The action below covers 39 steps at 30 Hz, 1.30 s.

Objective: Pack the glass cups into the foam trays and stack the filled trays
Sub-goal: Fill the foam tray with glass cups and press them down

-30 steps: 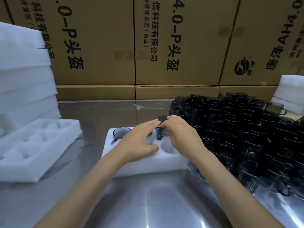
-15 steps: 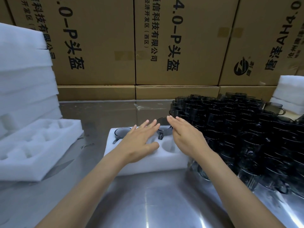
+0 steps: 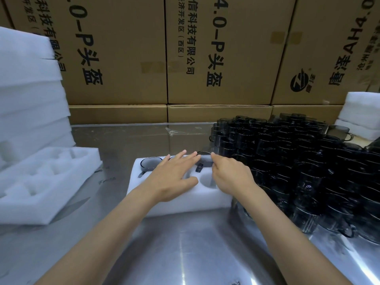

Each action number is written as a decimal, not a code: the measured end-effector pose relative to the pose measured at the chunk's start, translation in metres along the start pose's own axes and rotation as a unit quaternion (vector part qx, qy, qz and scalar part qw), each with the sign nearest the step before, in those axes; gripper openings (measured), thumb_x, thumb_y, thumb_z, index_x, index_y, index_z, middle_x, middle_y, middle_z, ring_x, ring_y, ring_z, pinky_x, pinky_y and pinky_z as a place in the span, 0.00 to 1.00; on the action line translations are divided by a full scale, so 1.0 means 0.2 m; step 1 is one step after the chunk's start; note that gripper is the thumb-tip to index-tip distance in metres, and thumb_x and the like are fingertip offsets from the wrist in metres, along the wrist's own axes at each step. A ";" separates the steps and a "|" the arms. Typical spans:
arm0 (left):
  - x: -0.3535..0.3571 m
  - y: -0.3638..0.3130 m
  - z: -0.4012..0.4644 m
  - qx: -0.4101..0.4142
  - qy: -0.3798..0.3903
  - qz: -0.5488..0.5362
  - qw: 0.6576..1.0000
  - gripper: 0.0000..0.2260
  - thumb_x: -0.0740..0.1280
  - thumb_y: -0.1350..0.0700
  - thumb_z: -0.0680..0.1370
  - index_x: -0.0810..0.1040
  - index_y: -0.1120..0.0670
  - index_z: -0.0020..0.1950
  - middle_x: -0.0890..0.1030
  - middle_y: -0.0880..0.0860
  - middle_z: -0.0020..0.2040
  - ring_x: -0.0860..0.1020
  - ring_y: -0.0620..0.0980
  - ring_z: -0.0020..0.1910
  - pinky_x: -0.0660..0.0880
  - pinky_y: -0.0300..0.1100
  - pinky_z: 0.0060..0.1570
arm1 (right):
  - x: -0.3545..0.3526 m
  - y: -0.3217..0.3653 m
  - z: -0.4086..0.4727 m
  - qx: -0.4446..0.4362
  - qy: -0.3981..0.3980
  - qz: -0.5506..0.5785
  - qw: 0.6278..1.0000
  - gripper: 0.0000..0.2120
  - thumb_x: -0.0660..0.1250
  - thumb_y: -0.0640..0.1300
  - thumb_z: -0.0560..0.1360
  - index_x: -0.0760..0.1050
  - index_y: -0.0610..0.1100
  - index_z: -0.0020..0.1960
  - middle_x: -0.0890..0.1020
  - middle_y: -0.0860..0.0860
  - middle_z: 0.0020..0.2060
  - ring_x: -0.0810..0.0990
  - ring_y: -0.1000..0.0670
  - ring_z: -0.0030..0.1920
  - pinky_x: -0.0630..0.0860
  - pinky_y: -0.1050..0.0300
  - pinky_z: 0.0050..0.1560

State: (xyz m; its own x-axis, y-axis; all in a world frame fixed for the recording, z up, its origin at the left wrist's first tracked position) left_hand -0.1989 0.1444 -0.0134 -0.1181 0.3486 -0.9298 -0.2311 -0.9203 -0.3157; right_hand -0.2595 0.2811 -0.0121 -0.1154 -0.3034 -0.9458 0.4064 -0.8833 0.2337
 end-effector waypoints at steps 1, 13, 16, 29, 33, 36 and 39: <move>-0.01 0.00 0.00 0.000 -0.009 0.005 1.000 0.34 0.50 0.45 0.69 0.56 0.44 0.76 0.54 0.40 0.77 0.47 0.40 0.76 0.42 0.45 0.73 | 0.00 0.01 0.00 -0.001 0.001 -0.002 1.000 0.22 0.49 0.43 0.81 0.60 0.49 0.74 0.75 0.48 0.64 0.75 0.42 0.59 0.64 0.52 0.45; -0.02 0.00 0.02 -0.024 -0.021 0.053 0.998 0.31 0.50 0.43 0.68 0.66 0.46 0.71 0.66 0.43 0.73 0.54 0.41 0.75 0.44 0.45 0.73 | 0.03 0.02 0.00 -0.047 0.082 0.019 0.995 0.23 0.44 0.47 0.82 0.55 0.46 0.76 0.54 0.55 0.77 0.48 0.55 0.76 0.59 0.49 0.69; 0.00 0.00 -0.01 -0.022 -0.021 0.035 0.999 0.32 0.49 0.43 0.69 0.64 0.47 0.73 0.66 0.44 0.73 0.56 0.43 0.75 0.45 0.47 0.73 | 0.05 0.01 0.00 -0.039 0.073 0.024 0.996 0.24 0.45 0.52 0.82 0.54 0.47 0.77 0.54 0.54 0.77 0.49 0.53 0.76 0.55 0.47 0.71; -0.07 -0.09 -0.11 0.000 -0.216 0.113 0.970 0.21 0.48 0.47 0.76 0.76 0.56 0.37 0.74 0.50 0.32 0.70 0.51 0.34 0.66 0.47 0.33 | -0.24 -0.29 0.02 0.233 -0.140 -0.064 0.960 0.35 0.60 0.51 0.77 0.49 0.38 0.76 0.51 0.36 0.75 0.47 0.36 0.75 0.45 0.40 0.73; -0.07 -0.09 -0.12 -0.005 -0.215 0.094 0.972 0.16 0.54 0.50 0.77 0.71 0.56 0.34 0.71 0.51 0.30 0.68 0.50 0.31 0.59 0.45 0.29 | -0.22 -0.39 0.08 0.291 -0.067 -0.097 0.949 0.41 0.65 0.56 0.74 0.49 0.39 0.76 0.58 0.37 0.73 0.55 0.36 0.73 0.50 0.41 0.72; -0.08 -0.09 -0.12 -0.012 -0.211 0.091 0.973 0.16 0.56 0.51 0.79 0.70 0.56 0.34 0.70 0.51 0.30 0.68 0.51 0.31 0.57 0.45 0.28 | -0.22 -0.42 0.09 0.299 -0.084 -0.141 0.940 0.35 0.66 0.53 0.74 0.57 0.40 0.74 0.65 0.40 0.69 0.61 0.40 0.69 0.57 0.45 0.68; -0.08 -0.09 -0.12 -0.009 -0.211 0.103 0.972 0.16 0.56 0.51 0.79 0.71 0.56 0.35 0.71 0.52 0.30 0.69 0.51 0.32 0.59 0.45 0.29 | -0.23 -0.42 0.08 0.292 -0.097 -0.162 0.938 0.28 0.66 0.49 0.74 0.62 0.41 0.70 0.68 0.40 0.66 0.64 0.41 0.67 0.60 0.47 0.66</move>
State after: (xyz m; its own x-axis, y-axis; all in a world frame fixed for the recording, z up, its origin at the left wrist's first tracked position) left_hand -0.1699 0.1513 0.0032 -0.5473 0.1947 -0.8140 -0.1435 -0.9800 -0.1379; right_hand -0.3032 0.3628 0.0161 -0.3337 0.0053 -0.9427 -0.2368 -0.9684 0.0783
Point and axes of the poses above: each hand's wrist, its own z-axis towards the middle knuckle, its own x-axis out of the palm, y = z × x, the point moved 5 cm from there along z, towards the middle knuckle
